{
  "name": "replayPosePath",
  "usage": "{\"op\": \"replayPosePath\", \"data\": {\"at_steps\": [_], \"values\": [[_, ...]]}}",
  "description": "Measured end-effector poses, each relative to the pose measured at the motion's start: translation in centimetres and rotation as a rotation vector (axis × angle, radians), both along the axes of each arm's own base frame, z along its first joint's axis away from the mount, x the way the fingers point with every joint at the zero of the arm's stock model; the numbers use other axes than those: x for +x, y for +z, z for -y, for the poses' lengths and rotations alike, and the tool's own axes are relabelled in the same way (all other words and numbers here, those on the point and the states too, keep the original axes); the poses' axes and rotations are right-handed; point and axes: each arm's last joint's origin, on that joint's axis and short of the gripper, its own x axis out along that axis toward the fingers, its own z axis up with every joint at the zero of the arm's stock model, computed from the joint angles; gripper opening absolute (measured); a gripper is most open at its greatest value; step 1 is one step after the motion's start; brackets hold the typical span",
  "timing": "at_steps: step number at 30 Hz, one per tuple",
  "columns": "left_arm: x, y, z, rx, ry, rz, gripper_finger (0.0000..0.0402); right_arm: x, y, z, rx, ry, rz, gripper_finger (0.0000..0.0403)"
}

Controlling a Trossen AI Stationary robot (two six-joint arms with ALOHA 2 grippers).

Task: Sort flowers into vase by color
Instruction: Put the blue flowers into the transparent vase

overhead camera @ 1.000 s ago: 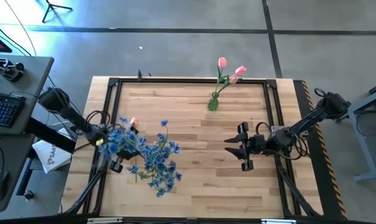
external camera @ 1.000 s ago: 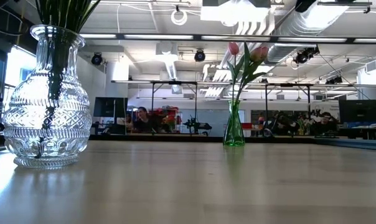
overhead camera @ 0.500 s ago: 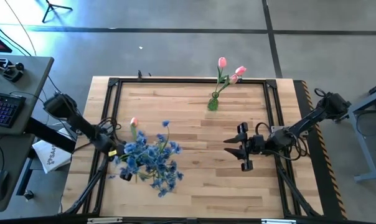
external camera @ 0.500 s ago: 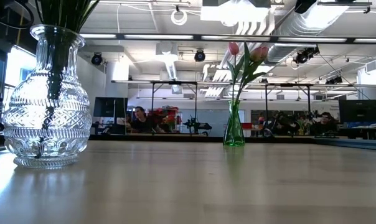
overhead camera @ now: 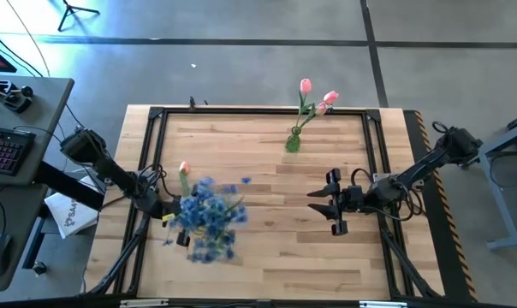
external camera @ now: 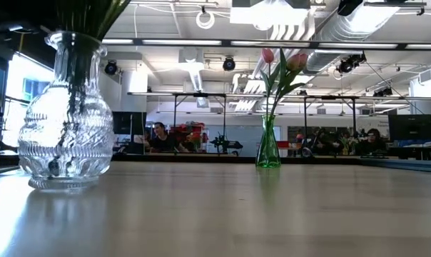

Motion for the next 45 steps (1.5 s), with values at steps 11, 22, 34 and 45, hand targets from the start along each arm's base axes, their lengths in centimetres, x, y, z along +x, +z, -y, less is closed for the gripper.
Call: {"op": "replayPosePath", "data": {"at_steps": [11,22,34,45], "values": [[1.1,0.3,0.9,0.062,0.003,-0.068,0.0003,0.1,-0.2,0.0,0.011,0.004,-0.021,0.0123],[1.2,-0.6,0.7,0.074,0.075,-0.157,0.0005,0.1,-0.3,0.0,0.008,0.003,-0.026,0.0123],[0.9,-0.8,0.3,0.071,0.155,-0.213,0.0009,0.1,-0.3,0.0,0.025,0.009,-0.032,0.0123],[-0.9,0.4,-0.2,0.04,0.12,-0.282,0.0065,0.2,-0.5,0.0,0.038,0.016,-0.05,0.0123]]}}
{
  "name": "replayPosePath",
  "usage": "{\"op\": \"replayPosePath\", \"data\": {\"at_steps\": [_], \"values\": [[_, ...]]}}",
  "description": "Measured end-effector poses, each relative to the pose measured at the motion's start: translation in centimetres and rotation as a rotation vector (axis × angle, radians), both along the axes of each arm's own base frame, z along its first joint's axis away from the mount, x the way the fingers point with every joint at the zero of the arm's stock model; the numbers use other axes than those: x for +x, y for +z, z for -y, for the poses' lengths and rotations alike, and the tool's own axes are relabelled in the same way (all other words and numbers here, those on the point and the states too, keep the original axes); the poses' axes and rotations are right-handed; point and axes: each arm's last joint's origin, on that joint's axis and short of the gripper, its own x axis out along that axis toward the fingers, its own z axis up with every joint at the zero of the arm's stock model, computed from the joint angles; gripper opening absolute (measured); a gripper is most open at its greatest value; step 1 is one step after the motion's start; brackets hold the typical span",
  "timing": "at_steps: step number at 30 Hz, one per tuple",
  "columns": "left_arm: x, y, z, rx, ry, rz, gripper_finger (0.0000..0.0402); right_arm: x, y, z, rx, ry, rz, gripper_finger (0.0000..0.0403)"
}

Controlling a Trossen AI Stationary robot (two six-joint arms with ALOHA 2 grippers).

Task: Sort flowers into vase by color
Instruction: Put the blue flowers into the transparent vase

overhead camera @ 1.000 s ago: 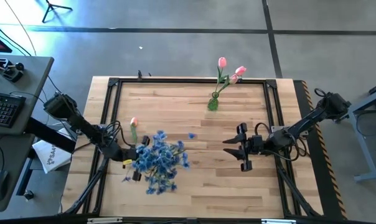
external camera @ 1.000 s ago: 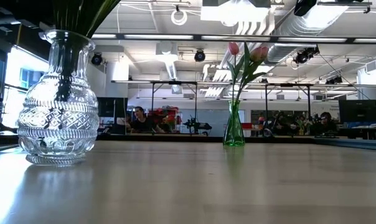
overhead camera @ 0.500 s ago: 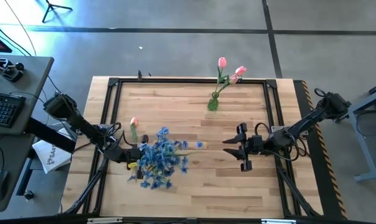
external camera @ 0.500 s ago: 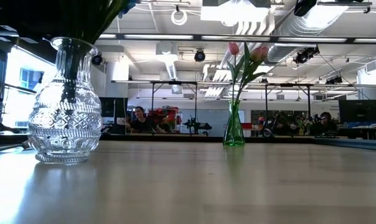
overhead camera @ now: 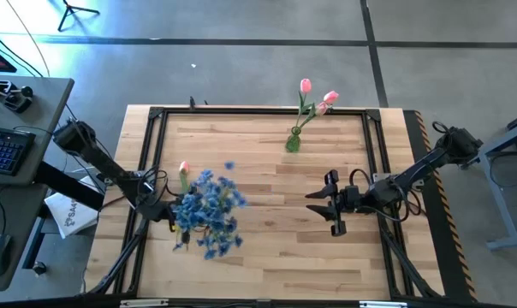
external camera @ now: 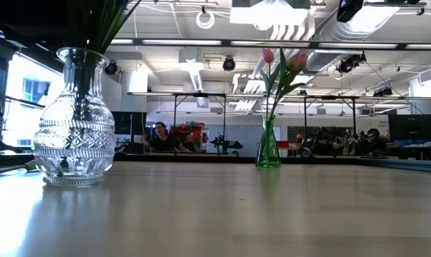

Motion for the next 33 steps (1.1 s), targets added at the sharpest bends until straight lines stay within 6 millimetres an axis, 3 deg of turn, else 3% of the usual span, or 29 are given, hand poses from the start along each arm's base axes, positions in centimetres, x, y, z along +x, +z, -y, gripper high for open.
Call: {"op": "replayPosePath", "data": {"at_steps": [13,27,33], "values": [[-1.5,1.2,-0.9,-0.053,-0.067,-0.03,0.0115,0.0,0.0,0.0,-0.002,0.0,-0.003,0.0123],[-2.7,2.1,-1.7,-0.145,-0.131,-0.043,0.0114,0.0,-0.2,0.0,-0.01,-0.002,-0.019,0.0123],[-2.7,2.0,-1.7,-0.142,-0.134,-0.048,0.0074,0.1,-0.3,0.1,-0.006,-0.033,-0.029,0.0123]]}}
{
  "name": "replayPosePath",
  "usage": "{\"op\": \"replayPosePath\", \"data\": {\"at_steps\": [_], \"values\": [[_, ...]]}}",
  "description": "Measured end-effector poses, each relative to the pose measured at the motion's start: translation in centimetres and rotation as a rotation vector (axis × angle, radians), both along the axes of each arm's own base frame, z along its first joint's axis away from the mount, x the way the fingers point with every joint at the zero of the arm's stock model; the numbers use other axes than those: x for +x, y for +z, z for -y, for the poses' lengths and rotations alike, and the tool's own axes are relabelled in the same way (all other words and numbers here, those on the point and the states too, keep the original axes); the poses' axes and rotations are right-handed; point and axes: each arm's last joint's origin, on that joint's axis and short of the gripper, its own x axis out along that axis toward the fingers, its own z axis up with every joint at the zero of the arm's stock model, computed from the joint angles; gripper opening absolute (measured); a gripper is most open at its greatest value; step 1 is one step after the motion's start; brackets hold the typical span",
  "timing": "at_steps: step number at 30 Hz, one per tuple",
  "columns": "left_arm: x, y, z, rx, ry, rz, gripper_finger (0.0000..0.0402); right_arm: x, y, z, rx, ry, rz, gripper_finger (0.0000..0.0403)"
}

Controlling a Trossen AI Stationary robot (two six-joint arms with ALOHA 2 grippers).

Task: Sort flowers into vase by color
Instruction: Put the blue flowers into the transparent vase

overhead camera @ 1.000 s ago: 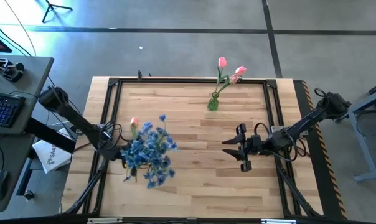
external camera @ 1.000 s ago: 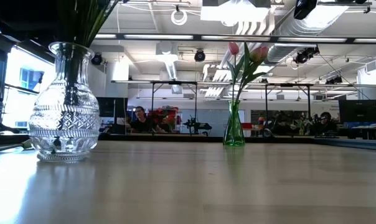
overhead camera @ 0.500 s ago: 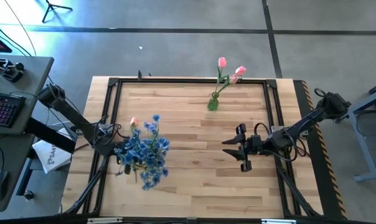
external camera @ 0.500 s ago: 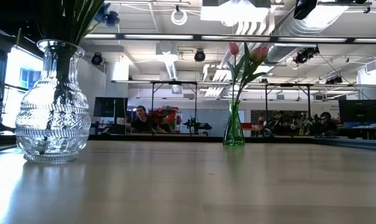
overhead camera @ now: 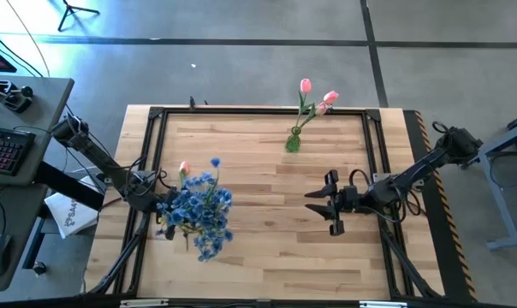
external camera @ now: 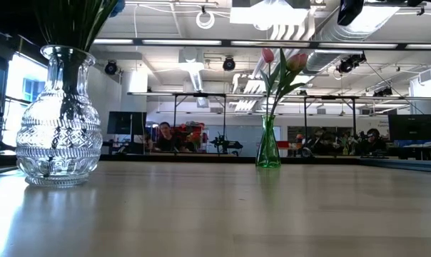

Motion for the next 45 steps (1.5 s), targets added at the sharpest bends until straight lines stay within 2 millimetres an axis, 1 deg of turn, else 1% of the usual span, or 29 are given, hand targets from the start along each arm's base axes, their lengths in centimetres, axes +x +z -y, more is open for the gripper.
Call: {"op": "replayPosePath", "data": {"at_steps": [4,5,9,16,18,21,29,33,40,45], "values": [[0.0,-0.1,0.0,0.009,0.0,-0.009,0.002,0.0,-0.1,0.0,-0.002,-0.006,-0.007,0.0123],[0.0,-0.2,0.0,0.012,-0.001,-0.014,0.0012,0.0,-0.1,0.0,-0.003,-0.006,-0.008,0.0123],[0.1,-0.5,-0.1,-0.007,0.014,-0.045,0.0012,0.0,-0.1,0.0,-0.003,-0.006,-0.012,0.0123],[0.4,-1.2,-0.1,0.026,0.031,-0.091,0.0007,0.0,-0.1,0.0,-0.001,-0.007,-0.012,0.0123],[0.5,-1.3,-0.1,0.031,0.033,-0.097,0.0012,0.0,-0.1,0.0,-0.001,-0.008,-0.012,0.0123],[0.5,-1.4,-0.1,0.033,0.037,-0.097,0.003,0.0,-0.1,0.0,-0.002,-0.007,-0.012,0.0123],[0.2,-1.2,-0.3,0.035,0.017,-0.106,0.0109,0.0,-0.1,0.0,-0.004,-0.008,-0.012,0.0123],[-0.1,-0.6,-0.4,0.06,-0.01,-0.152,0.0135,0.0,-0.1,0.0,-0.004,-0.007,-0.012,0.0123],[-0.2,1.5,-0.5,0.109,0.0,-0.225,0.0145,0.0,-0.1,0.0,-0.005,-0.007,-0.013,0.0123],[-0.3,2.2,-0.6,0.085,0.015,-0.266,0.0145,0.0,-0.1,0.0,-0.006,-0.007,-0.015,0.0123]]}}
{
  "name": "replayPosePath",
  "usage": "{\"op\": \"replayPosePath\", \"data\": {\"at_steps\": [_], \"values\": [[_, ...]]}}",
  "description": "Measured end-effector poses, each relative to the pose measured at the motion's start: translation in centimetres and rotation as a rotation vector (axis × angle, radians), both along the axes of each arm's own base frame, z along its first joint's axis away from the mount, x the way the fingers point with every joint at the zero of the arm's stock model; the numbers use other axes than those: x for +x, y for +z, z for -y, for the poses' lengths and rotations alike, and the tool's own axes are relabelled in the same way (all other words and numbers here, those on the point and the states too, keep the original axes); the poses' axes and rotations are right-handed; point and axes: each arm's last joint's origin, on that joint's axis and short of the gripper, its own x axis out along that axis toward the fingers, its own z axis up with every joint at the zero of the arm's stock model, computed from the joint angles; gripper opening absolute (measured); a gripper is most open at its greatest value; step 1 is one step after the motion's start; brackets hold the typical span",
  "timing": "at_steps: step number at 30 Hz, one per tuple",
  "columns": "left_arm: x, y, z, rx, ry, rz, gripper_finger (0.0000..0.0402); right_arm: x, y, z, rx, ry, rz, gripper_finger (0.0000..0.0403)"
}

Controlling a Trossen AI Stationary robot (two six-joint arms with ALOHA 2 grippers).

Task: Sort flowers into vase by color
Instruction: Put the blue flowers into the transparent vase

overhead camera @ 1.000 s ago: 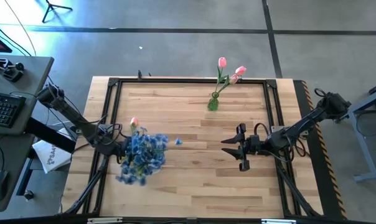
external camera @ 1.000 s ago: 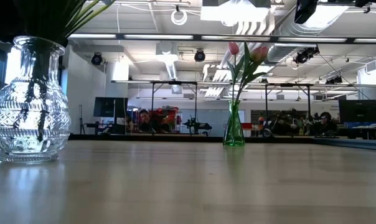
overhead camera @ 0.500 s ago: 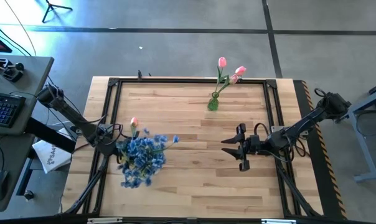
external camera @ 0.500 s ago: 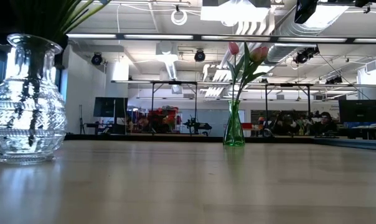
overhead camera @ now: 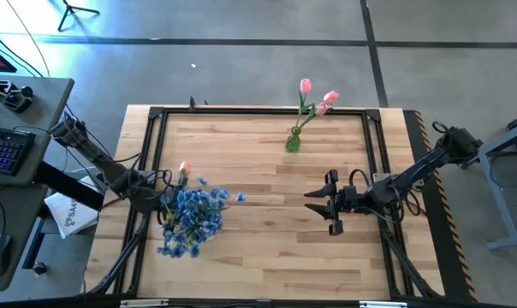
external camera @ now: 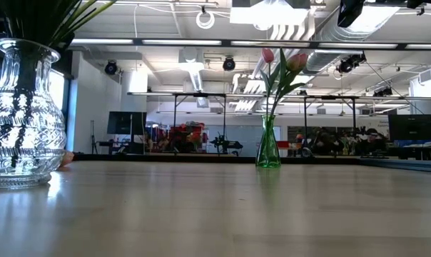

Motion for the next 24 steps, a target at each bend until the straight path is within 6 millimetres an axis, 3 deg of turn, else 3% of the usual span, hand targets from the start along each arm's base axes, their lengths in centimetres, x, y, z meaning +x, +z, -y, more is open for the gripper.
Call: {"op": "replayPosePath", "data": {"at_steps": [13,24], "values": [[-1.0,2.5,-0.6,-0.095,0.075,-0.217,0.0149,0.0,0.0,0.0,-0.002,0.0,-0.003,0.0123],[-2.0,3.2,-1.2,-0.159,0.154,-0.364,0.0214,0.0,0.0,0.0,-0.002,0.0,-0.003,0.0123]]}}
